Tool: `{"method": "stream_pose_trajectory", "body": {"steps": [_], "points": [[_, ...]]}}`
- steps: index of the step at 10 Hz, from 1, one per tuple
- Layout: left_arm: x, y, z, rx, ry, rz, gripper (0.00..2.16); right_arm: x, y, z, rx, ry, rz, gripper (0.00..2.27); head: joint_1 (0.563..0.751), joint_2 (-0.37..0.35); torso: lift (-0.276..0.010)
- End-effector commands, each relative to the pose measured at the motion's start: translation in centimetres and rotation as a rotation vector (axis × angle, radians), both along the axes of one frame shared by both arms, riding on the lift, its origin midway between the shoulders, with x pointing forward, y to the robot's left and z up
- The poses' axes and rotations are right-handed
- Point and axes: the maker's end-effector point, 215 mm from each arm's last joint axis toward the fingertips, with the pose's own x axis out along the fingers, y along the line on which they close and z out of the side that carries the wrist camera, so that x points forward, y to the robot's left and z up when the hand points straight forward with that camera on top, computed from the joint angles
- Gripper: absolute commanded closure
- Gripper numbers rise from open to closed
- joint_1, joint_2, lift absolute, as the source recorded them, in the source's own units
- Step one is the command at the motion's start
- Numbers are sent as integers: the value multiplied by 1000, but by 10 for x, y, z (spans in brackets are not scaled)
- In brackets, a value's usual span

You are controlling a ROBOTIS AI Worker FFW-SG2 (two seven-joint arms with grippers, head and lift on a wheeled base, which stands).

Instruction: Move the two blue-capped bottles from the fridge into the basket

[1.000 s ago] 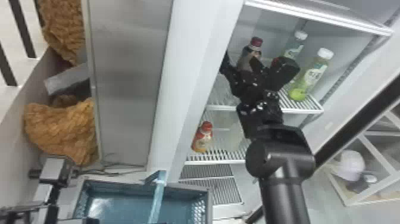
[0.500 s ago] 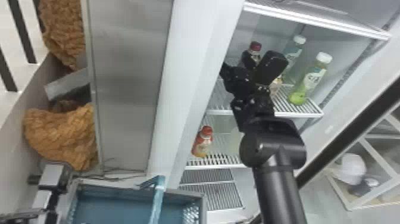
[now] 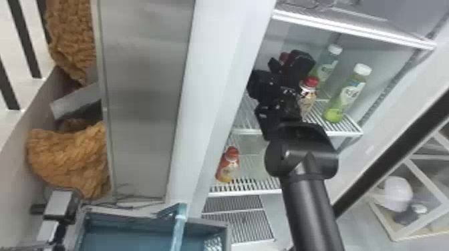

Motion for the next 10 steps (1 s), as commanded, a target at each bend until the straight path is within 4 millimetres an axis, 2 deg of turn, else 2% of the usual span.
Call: {"method": "stream_pose_trajectory", "body": {"steps": [1, 8, 9, 10], "points": [[0, 0, 0, 0, 2, 0, 1205, 6, -3, -2, -6, 10, -6, 101, 645, -350, -76], [1, 1, 1, 2, -3, 0, 1205, 27, -3, -16, -23, 78, -7, 105, 639, -350, -76], [1, 1, 1, 2, -3, 0, 1205, 30, -1, -16, -23, 83, -1, 246, 640, -350, -76], [1, 1, 1, 0, -3, 0, 1205, 35, 0, -18, -22, 89, 11, 884, 640, -348, -76]]}}
